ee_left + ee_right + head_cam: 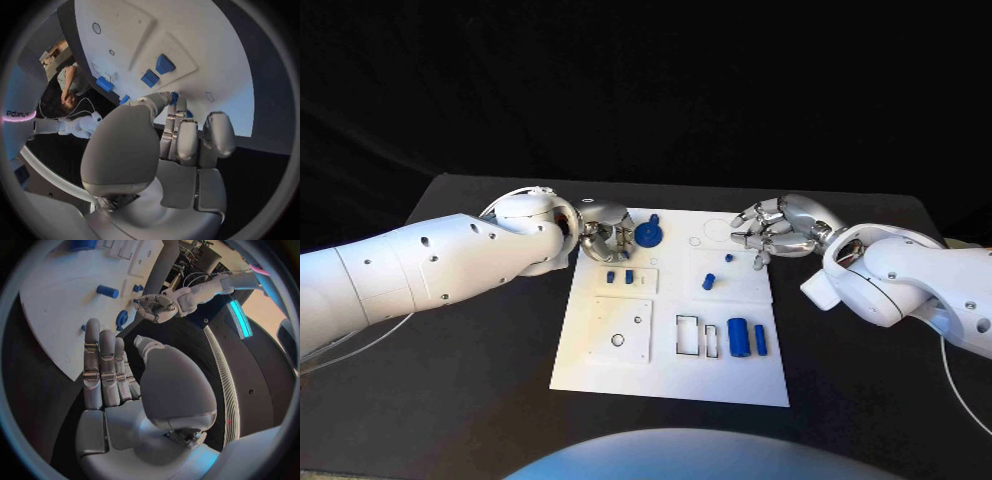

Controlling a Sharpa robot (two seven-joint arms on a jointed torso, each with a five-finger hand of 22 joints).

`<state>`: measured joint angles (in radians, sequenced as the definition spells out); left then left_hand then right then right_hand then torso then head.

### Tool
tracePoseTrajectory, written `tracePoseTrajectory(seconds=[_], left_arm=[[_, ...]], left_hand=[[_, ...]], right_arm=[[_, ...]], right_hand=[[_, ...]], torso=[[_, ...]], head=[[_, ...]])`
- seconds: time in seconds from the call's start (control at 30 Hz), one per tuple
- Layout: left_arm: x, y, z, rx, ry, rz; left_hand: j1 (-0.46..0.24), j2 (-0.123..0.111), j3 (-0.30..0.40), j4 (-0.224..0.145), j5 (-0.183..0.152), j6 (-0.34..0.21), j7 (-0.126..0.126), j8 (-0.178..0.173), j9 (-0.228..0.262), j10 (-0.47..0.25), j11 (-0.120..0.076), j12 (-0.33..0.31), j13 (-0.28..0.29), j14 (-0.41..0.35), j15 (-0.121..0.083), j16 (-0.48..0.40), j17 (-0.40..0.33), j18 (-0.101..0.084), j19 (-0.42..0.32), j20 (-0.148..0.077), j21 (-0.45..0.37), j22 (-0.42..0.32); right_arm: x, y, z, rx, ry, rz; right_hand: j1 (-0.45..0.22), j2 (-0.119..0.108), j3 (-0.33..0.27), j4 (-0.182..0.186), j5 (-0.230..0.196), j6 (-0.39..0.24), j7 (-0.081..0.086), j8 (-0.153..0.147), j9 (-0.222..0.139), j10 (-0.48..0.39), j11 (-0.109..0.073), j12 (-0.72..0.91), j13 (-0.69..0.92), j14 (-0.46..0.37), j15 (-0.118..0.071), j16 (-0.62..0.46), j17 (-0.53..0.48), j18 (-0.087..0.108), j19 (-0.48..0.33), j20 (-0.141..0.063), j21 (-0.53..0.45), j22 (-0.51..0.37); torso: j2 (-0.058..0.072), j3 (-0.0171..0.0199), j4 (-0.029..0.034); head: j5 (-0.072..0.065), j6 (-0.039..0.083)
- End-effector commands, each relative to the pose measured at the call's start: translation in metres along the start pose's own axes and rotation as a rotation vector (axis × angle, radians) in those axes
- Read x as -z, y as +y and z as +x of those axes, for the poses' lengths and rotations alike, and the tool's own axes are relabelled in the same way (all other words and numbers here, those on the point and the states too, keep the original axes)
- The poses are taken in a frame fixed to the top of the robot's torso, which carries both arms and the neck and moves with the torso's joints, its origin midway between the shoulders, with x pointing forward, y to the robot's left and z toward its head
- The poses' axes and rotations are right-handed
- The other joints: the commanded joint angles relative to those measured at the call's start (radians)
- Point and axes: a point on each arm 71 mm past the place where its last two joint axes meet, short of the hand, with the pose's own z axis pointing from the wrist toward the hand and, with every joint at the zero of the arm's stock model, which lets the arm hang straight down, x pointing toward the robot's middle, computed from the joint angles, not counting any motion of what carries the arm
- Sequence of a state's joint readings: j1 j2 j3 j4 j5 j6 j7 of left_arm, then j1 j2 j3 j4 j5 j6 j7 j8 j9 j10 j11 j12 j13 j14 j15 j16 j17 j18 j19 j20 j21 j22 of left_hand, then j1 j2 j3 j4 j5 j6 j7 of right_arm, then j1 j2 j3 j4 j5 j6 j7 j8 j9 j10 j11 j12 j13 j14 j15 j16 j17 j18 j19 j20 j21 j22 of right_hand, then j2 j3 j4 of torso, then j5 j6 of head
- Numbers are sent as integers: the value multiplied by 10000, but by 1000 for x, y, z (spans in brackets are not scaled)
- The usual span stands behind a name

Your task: Assemble the parts on the task board

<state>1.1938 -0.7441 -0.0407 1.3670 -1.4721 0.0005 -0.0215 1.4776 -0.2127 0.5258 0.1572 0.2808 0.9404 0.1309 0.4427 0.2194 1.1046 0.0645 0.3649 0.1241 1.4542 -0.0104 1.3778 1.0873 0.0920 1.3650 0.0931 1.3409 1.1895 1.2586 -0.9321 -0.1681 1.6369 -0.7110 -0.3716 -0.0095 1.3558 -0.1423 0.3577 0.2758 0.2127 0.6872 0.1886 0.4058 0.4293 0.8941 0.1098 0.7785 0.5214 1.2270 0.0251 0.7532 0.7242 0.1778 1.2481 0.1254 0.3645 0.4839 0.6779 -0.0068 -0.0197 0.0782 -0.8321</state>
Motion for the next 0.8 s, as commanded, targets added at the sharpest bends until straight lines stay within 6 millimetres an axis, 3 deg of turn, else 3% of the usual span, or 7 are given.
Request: tracePoseTrajectory(seconds=[0.03, 0.6, 0.8], left_arm=[[-1, -1, 3, -42, 229, -4], [-2, -1, 4, -112, 256, -31], [-1, 1, 4, -60, 210, -59]], left_hand=[[-138, -9, -79, -4, -43, -61, 41, -51, 5, -3, 43, -51, 12, 5, 32, -32, -24, -72, -16, 31, 23, -3], [-254, -79, -146, 27, -51, -100, 50, -137, 20, -53, 64, -119, 35, -17, 52, -55, -90, -63, -47, 54, -5, -46], [-468, -250, -197, 119, -29, -665, 137, -626, -69, -367, 147, -337, 52, -55, 122, -80, -192, -48, -98, 113, -53, -114]], right_arm=[[0, 1, 2, 10, 132, -97], [1, 1, 2, 4, 131, -81], [1, 1, 1, 5, 123, -79]], right_hand=[[24, 3, 23, 3, 42, 77, 45, 67, -10, -63, -16, -40, -9, -17, 20, -56, 11, 45, 81, -7, -26, -10], [18, 7, 22, 5, 43, 77, 44, 74, -15, -59, -16, -35, -40, -11, 20, -75, 29, 44, 104, -8, -58, -46], [18, 7, 22, 5, 43, 77, 44, 74, -15, -59, -16, -35, -40, -11, 20, -75, 29, 44, 104, -8, -58, -46]], torso=[[4, 0, -4], [-4, -5, 3], [-1, -7, 3]], head=[[-5, -12], [-1, -25], [1, -18]])
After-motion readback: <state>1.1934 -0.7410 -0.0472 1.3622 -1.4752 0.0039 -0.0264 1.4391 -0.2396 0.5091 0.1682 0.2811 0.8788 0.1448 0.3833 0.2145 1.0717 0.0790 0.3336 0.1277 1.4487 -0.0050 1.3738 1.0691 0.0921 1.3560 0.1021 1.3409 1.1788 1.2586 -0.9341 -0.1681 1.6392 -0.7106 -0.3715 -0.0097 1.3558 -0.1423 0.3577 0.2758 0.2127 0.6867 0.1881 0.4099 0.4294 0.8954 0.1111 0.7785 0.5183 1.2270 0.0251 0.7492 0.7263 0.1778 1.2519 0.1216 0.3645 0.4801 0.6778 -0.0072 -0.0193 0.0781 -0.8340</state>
